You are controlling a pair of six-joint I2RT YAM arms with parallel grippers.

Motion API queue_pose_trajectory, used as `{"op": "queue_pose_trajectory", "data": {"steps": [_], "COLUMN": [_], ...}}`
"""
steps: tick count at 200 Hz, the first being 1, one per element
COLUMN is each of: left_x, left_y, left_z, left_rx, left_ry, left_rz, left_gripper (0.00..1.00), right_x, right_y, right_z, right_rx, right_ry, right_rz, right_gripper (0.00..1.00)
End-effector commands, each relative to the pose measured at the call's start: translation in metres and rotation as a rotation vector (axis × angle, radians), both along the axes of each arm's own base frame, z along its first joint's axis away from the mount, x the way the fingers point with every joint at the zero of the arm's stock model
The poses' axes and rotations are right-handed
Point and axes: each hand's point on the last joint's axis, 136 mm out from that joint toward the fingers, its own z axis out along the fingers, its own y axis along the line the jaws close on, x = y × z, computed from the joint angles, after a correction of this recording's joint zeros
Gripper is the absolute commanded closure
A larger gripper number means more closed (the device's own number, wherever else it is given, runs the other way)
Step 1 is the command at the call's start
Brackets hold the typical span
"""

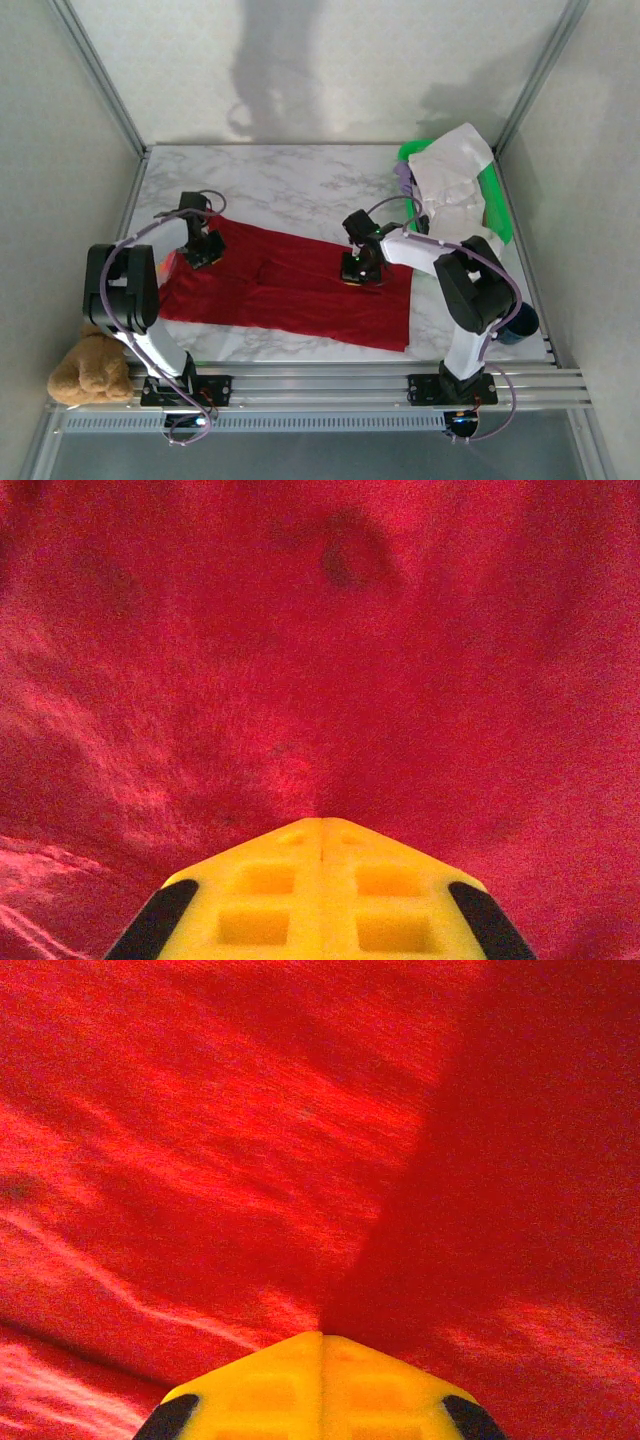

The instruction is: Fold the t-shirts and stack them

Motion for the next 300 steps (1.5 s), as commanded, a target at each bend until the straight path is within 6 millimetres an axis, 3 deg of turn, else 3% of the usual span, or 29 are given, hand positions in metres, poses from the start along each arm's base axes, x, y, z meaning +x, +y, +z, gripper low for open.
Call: {"op": "queue_pose_trajectory", "data": {"steps": [1,52,84,108,131,160,184,218,257,300], "left_x": [0.003,0.029,0.078,0.125,0.169,0.196,0.189,0.154,0.117,0.109], "left_y": [-0.006,-0.012,-0.014,-0.041,-0.070,-0.080,-0.077,-0.075,-0.076,-0.078], "left_z": [-0.005,-0.033,-0.032,-0.036,0.001,0.062,0.093,0.099,0.065,0.021], "left_rx": [0.001,0.001,0.034,-0.016,0.014,0.040,0.047,0.039,0.018,-0.018], "left_ry": [-0.024,-0.019,-0.092,-0.132,-0.246,-0.370,-0.399,-0.383,-0.324,-0.266], "left_rz": [0.009,-0.021,-0.050,-0.133,-0.215,-0.204,-0.180,-0.152,-0.134,-0.137], "left_gripper": [1.00,1.00,1.00,1.00,1.00,1.00,1.00,1.00,1.00,1.00], "right_x": [-0.003,-0.006,-0.011,-0.020,-0.023,-0.022,-0.028,-0.040,-0.055,-0.070], "right_y": [-0.017,-0.049,-0.057,-0.034,-0.022,-0.043,-0.051,-0.055,-0.059,-0.064], "right_z": [-0.009,-0.014,-0.006,0.002,0.041,0.071,0.066,0.042,0.020,0.001], "right_rx": [-0.030,-0.094,-0.091,0.046,0.094,0.016,-0.036,-0.050,-0.065,-0.073], "right_ry": [0.031,0.036,0.015,0.038,-0.077,-0.144,-0.115,-0.050,0.022,0.085], "right_rz": [-0.079,-0.182,-0.199,-0.135,-0.059,-0.082,-0.076,-0.077,-0.081,-0.094], "right_gripper": [1.00,1.00,1.00,1.00,0.94,0.94,0.95,0.98,1.00,1.00]}}
